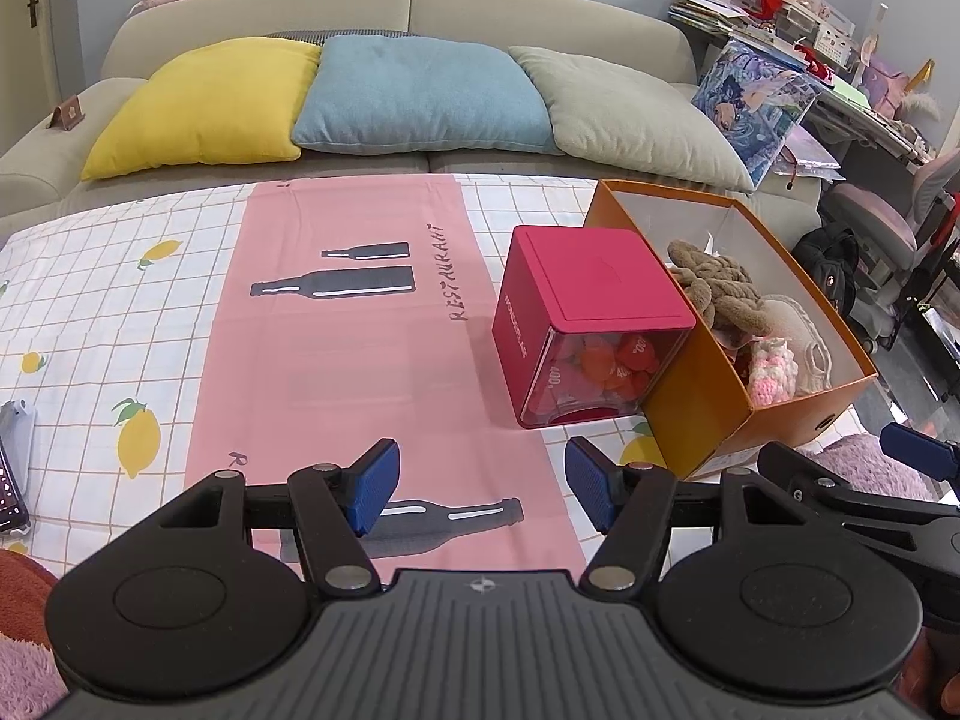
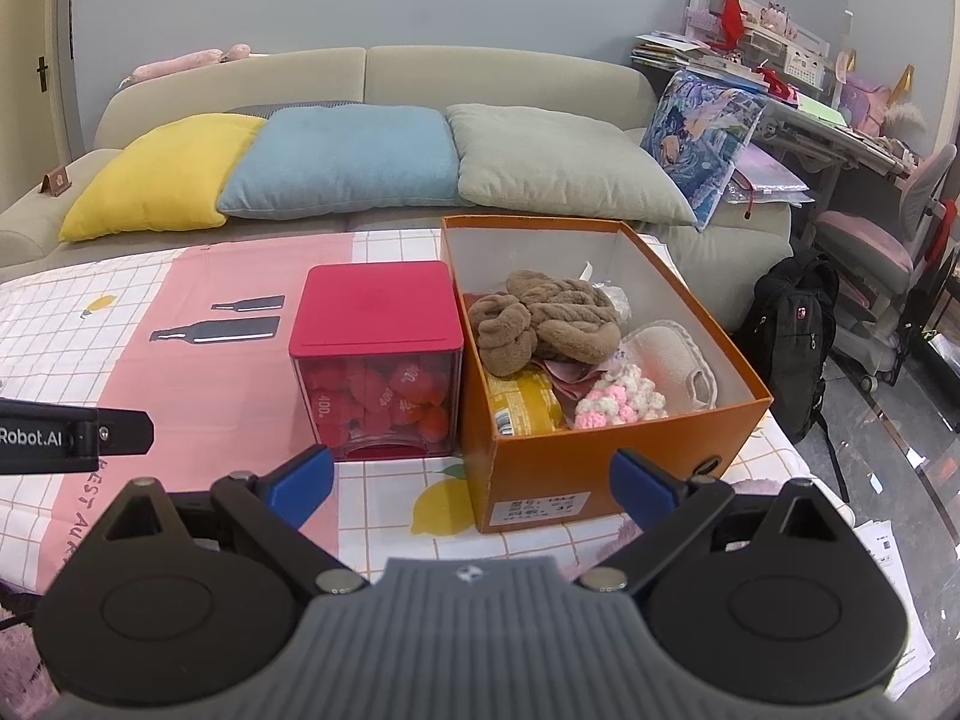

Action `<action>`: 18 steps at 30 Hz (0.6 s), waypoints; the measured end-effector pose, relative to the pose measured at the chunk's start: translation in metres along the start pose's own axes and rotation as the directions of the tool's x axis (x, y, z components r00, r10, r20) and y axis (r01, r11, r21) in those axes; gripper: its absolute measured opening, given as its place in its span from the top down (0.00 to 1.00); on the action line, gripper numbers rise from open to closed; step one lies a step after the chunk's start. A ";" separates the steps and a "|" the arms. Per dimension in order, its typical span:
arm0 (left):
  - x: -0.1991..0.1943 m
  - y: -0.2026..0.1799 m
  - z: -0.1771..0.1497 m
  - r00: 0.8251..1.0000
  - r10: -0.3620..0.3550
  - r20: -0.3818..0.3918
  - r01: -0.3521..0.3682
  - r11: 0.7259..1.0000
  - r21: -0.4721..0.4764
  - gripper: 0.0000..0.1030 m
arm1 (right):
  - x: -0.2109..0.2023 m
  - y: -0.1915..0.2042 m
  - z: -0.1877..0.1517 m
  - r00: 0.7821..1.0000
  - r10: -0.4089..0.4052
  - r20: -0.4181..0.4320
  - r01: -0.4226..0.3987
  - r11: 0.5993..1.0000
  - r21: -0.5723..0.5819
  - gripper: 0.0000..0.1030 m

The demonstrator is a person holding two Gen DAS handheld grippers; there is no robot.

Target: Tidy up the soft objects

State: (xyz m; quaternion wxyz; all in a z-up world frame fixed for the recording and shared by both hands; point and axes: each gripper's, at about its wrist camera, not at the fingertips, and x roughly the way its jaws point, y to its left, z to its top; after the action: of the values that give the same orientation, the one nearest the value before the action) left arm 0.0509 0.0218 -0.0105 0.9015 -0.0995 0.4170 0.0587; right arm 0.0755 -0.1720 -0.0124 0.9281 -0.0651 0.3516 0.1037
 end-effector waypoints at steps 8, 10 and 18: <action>0.000 -0.001 0.000 1.000 0.001 0.000 -0.001 1.000 -0.001 0.28 | 0.000 0.001 0.000 1.000 0.012 0.004 -0.012 1.000 -0.007 0.06; 0.000 -0.001 0.000 1.000 0.001 0.001 -0.001 1.000 0.000 0.28 | 0.000 0.001 0.000 1.000 0.013 0.003 -0.012 1.000 -0.006 0.06; 0.000 0.000 0.000 1.000 0.000 0.003 0.000 1.000 0.002 0.28 | 0.002 -0.002 0.000 1.000 0.027 -0.004 -0.027 1.000 0.010 0.07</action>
State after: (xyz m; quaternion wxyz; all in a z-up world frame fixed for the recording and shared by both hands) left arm 0.0505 0.0216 -0.0105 0.9022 -0.0988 0.4159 0.0585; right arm 0.0771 -0.1740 -0.0137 0.9262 -0.0556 0.3549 0.1145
